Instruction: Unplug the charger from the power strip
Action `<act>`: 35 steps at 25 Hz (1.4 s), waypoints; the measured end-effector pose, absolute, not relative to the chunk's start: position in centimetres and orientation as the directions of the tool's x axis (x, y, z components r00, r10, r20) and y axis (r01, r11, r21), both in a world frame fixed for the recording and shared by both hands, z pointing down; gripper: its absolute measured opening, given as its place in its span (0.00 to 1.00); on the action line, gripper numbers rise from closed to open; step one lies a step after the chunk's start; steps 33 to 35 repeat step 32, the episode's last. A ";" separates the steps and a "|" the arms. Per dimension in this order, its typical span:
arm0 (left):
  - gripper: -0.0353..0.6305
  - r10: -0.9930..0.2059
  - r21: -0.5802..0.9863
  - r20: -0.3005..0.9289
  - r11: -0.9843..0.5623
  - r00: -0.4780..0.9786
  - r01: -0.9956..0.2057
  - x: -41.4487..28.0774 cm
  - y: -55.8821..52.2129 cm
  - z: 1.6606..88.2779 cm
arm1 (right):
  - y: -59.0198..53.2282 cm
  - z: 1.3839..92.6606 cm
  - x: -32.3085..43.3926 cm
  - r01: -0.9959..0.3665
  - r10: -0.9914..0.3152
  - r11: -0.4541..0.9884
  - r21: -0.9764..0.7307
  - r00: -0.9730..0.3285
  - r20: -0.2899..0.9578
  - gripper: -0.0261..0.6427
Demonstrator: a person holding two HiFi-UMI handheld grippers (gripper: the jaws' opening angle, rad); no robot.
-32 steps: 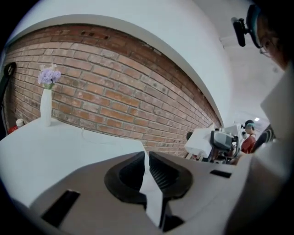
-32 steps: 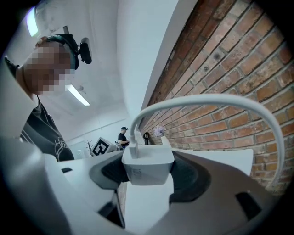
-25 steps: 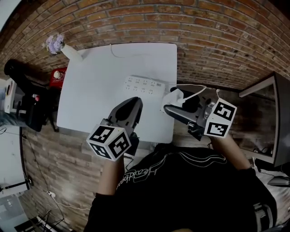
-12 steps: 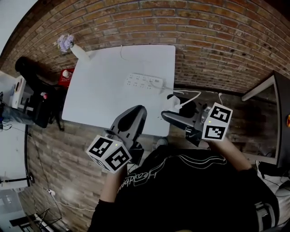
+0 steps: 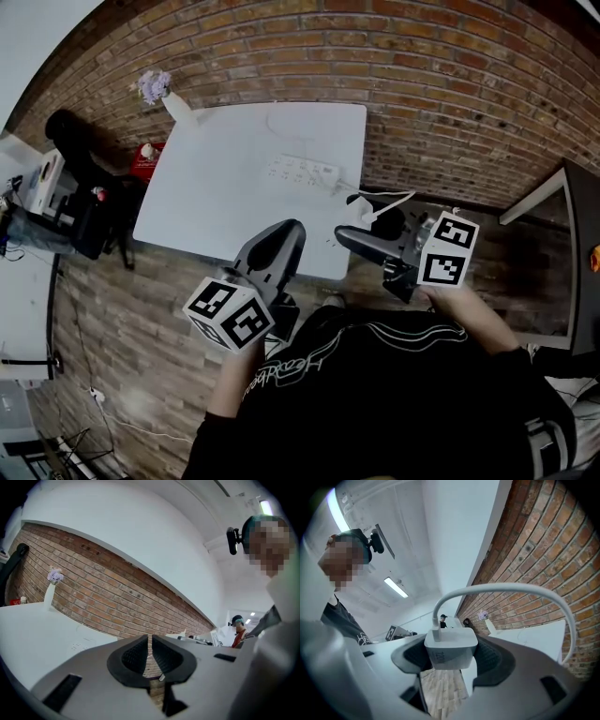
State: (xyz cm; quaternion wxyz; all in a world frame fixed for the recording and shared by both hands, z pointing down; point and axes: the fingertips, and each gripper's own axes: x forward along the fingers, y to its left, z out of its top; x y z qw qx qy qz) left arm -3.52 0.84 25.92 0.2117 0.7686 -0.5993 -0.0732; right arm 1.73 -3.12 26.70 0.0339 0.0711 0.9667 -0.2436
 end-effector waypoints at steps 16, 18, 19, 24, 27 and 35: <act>0.09 -0.959 0.392 0.139 -0.175 0.246 -0.903 -3.0 1.2 25.6 | -2.6 26.2 2.0 0.170 0.146 0.890 -0.422 -0.985 -0.089 0.41; 0.09 -0.960 0.390 0.140 -0.172 0.243 -0.904 -3.0 1.2 25.6 | -2.6 26.2 2.0 0.171 0.148 0.890 -0.422 -0.985 -0.088 0.41; 0.09 -0.960 0.390 0.141 -0.171 0.242 -0.905 -3.0 1.2 25.6 | -2.7 26.2 2.1 0.172 0.149 0.890 -0.422 -0.985 -0.088 0.41; 0.09 -0.959 0.386 0.143 -0.172 0.243 -0.906 -2.8 1.2 25.5 | -2.6 26.0 2.1 0.178 0.154 0.889 -0.421 -0.984 -0.089 0.41; 0.09 -0.959 0.385 0.146 -0.172 0.244 -0.907 -2.8 1.0 25.5 | -2.6 26.1 2.1 0.182 0.158 0.890 -0.419 -0.983 -0.090 0.41; 0.09 -0.957 0.381 0.149 -0.176 0.248 -0.908 -2.6 0.8 25.4 | -2.9 26.1 2.3 0.176 0.155 0.891 -0.419 -0.984 -0.084 0.41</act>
